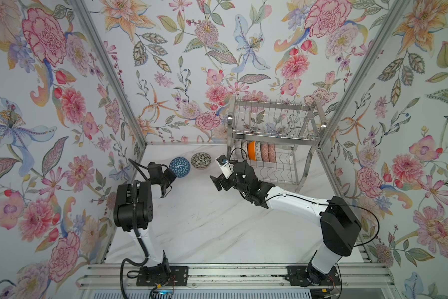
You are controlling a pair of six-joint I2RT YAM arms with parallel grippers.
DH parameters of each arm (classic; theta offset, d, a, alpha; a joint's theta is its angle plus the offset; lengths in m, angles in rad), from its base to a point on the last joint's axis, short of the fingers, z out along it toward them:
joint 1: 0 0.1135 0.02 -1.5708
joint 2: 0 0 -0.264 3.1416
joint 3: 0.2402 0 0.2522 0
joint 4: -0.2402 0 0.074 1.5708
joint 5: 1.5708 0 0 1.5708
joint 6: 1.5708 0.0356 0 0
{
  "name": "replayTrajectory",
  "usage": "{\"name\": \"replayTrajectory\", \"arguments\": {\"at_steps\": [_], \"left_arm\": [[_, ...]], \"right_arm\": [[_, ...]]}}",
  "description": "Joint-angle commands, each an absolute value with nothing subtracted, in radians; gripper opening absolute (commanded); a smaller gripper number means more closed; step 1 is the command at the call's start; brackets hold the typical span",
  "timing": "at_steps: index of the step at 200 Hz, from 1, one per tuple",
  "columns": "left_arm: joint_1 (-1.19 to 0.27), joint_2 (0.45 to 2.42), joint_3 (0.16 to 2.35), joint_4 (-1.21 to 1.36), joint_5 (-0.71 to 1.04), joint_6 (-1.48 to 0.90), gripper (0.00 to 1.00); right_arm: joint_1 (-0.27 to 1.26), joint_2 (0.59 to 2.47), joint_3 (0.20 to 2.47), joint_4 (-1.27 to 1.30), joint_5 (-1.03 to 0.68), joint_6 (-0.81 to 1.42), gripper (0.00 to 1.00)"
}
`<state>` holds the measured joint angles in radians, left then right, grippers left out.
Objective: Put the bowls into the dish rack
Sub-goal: 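Lift the blue-triangle bowl off the table with the left gripper, then carry the blue-triangle bowl toward the right gripper while the right gripper approaches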
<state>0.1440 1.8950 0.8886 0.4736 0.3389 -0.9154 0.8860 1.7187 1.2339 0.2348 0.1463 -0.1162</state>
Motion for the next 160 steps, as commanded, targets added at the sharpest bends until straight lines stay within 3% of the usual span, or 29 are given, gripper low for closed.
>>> {"name": "replayTrajectory", "arguments": {"at_steps": [1,105,160], "left_arm": [[0.15,1.797,0.857,0.46,0.351,-0.877,0.0],[0.066,1.441,0.752,-0.001,0.449,-0.666,0.0],[-0.175,1.327,0.761,-0.173,0.333,-0.613,0.0]], "right_arm": [[0.883,1.713,1.238,0.211,0.158,-0.137,0.99],[0.839,1.597,1.26,-0.1,0.184,-0.127,0.99],[0.77,1.468,1.167,-0.223,0.206,-0.07,0.99]]}}
